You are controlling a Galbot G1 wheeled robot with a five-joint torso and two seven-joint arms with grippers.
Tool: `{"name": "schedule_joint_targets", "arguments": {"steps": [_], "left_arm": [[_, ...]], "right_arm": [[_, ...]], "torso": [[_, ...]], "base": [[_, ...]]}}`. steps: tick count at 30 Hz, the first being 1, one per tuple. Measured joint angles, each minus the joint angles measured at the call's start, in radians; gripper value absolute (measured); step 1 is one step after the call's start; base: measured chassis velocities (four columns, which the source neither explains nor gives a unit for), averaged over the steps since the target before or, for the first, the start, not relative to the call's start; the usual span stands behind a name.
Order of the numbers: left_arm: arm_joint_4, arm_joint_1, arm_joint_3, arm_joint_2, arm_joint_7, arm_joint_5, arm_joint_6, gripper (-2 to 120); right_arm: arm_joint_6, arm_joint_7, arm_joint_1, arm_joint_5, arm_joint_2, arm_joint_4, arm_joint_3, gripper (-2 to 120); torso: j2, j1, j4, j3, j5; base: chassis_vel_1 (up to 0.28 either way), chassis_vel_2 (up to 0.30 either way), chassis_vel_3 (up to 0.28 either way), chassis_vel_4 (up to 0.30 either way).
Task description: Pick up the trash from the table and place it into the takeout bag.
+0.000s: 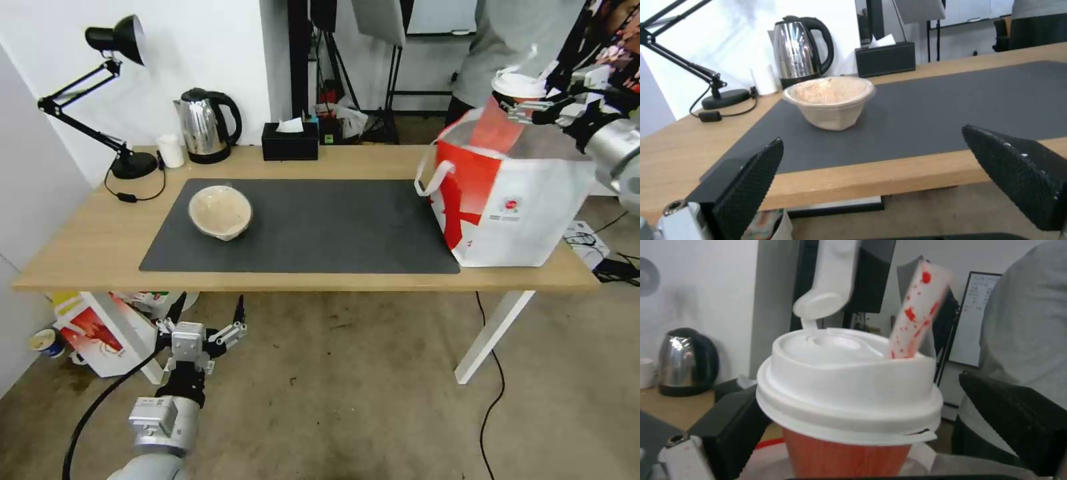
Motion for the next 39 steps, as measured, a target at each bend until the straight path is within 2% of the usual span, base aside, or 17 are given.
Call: {"name": "schedule_joint_targets", "arguments": {"steps": [2, 3, 4, 6, 7, 12, 21, 27, 31, 32, 34, 35, 36, 39], "left_arm": [[0.0, 0.0, 0.0, 0.0, 0.0, 0.0, 0.0, 100], [0.0, 0.0, 0.0, 0.0, 0.0, 0.0, 0.0, 100], [0.0, 0.0, 0.0, 0.0, 0.0, 0.0, 0.0, 100], [0.0, 0.0, 0.0, 0.0, 0.0, 0.0, 0.0, 100], [0.0, 0.0, 0.0, 0.0, 0.0, 0.0, 0.0, 100], [0.0, 0.0, 0.0, 0.0, 0.0, 0.0, 0.0, 100], [0.0, 0.0, 0.0, 0.0, 0.0, 0.0, 0.0, 100], [0.0, 0.0, 0.0, 0.0, 0.0, 0.0, 0.0, 100], [0.0, 0.0, 0.0, 0.0, 0.0, 0.0, 0.0, 100], [0.0, 0.0, 0.0, 0.0, 0.0, 0.0, 0.0, 100], [0.0, 0.0, 0.0, 0.0, 0.0, 0.0, 0.0, 100], [0.0, 0.0, 0.0, 0.0, 0.0, 0.0, 0.0, 100], [0.0, 0.0, 0.0, 0.0, 0.0, 0.0, 0.0, 100], [0.0, 0.0, 0.0, 0.0, 0.0, 0.0, 0.0, 100]], "right_arm": [[-0.011, 0.006, -0.048, 0.024, -0.027, 0.042, 0.048, 100], [-0.022, 0.016, -0.129, 0.053, -0.06, 0.096, 0.122, 100], [-0.022, 0.016, -0.129, 0.053, -0.06, 0.096, 0.122, 100], [-0.03, 0.025, -0.252, 0.08, -0.095, 0.156, 0.24, 100], [-0.037, 0.034, -0.345, 0.105, -0.126, 0.211, 0.332, 100], [-0.04, 0.059, -0.417, 0.137, -0.161, 0.289, 0.428, 100], [-0.06, 0.083, -0.401, 0.152, -0.197, 0.319, 0.408, 100], [-0.044, 0.06, -0.382, 0.085, -0.175, 0.246, 0.366, 100], [0.002, 0.006, -0.332, -0.005, -0.093, 0.091, 0.264, 100], [0.002, 0.006, -0.332, -0.005, -0.093, 0.091, 0.264, 100], [0.026, -0.022, -0.292, -0.052, -0.017, 0.006, 0.201, 100], [0.029, -0.026, -0.279, -0.061, 0.014, -0.016, 0.187, 100], [0.029, -0.026, -0.279, -0.061, 0.014, -0.016, 0.187, 100], [0.033, -0.015, -0.259, -0.062, 0.053, -0.021, 0.171, 100]], "torso": [[0.0, 0.0, -0.0001, 0.0, 0.0001], [0.0, 0.0, 0.0, 0.0, -0.0002], [0.0, 0.0, 0.0, 0.0, -0.0002], [0.0, 0.0, 0.0001, 0.0, 0.0005], [0.0, 0.0, -0.0006, 0.0, 0.0], [0.0, 0.0, 0.0003, 0.0, -0.0001], [0.0, 0.0, 0.0001, 0.0, -0.0001], [0.0, 0.0, 0.0001, 0.0, -0.0003], [0.0, 0.0, 0.0001, 0.0, 0.0004], [0.0, 0.0, 0.0001, 0.0, 0.0004], [0.0, 0.0, -0.0003, 0.0, 0.0009], [0.0, 0.0, 0.0001, 0.0, 0.0015], [0.0, 0.0, 0.0001, 0.0, 0.0015], [0.0, 0.0, 0.0004, 0.0, -0.0002]], "base": [[0.0, 0.0, 0.0, 0.0], [0.0, 0.0, 0.0, 0.0], [0.0, 0.0, 0.0, 0.0], [0.0, 0.0, 0.0, 0.0], [0.0, 0.0, 0.0, 0.0], [0.0, 0.0, 0.0, 0.0], [0.0, 0.0, 0.0, 0.0], [0.0, 0.0, 0.0, 0.0], [0.0, 0.0, 0.0, 0.0], [0.0, 0.0, 0.0, 0.0], [0.0, 0.0, 0.0, 0.0], [0.0, 0.0, 0.0, 0.0], [0.0, 0.0, 0.0, 0.0], [0.0, 0.0, 0.0, 0.0]]}}
